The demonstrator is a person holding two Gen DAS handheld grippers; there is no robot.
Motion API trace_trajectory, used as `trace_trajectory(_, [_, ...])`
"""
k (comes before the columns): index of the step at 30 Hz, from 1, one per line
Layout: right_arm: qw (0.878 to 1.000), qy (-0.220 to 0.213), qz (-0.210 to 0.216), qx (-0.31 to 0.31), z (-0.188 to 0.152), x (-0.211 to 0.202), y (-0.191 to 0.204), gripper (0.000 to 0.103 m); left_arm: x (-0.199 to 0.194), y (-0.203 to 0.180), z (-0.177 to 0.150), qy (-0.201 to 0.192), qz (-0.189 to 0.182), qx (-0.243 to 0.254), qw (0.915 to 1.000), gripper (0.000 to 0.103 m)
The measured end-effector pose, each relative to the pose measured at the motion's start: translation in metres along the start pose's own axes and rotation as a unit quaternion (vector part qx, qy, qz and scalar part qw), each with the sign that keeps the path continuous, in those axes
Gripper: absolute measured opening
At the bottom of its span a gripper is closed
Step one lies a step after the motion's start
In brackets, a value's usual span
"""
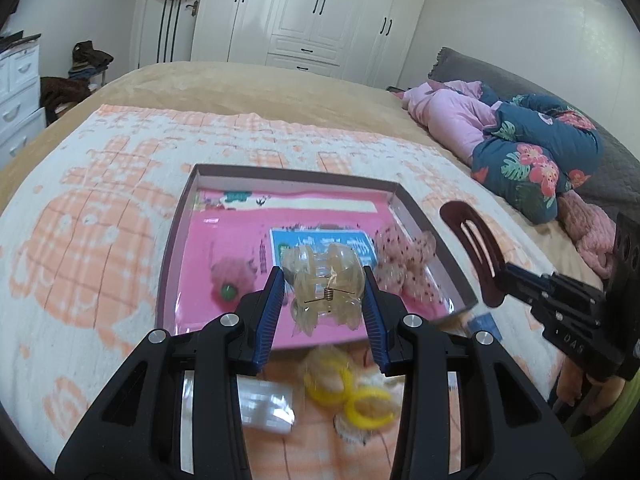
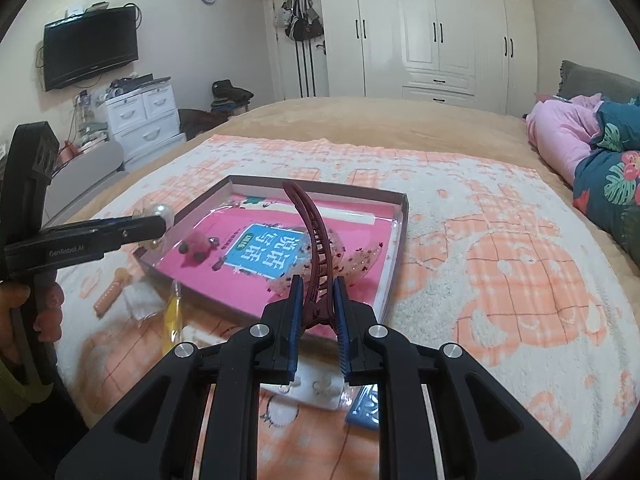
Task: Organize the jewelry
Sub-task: 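Lower the bracelet and maroon clip into the tray box and open both tools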
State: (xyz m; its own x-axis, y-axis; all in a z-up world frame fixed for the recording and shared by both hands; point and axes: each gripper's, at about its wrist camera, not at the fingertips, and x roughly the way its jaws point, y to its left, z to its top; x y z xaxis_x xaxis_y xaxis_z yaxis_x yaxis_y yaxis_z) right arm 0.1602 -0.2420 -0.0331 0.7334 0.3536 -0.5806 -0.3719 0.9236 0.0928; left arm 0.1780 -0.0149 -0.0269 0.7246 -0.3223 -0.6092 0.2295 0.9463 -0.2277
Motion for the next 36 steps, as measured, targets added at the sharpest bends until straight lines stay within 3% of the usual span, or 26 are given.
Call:
trace_trajectory(13, [1.000,0.004,-0.014,0.022,0.011,0.022,-0.015,0.015,0.042,-0.001,0.022,0.004,0.002,-0.008,1.0000,0.030])
trace_trajectory(36, [0.998,0.025,-0.032,0.053,0.023,0.074,-0.024,0.015,0.080,0.008,0.012,0.045,0.007,0.008,0.9990,0.030])
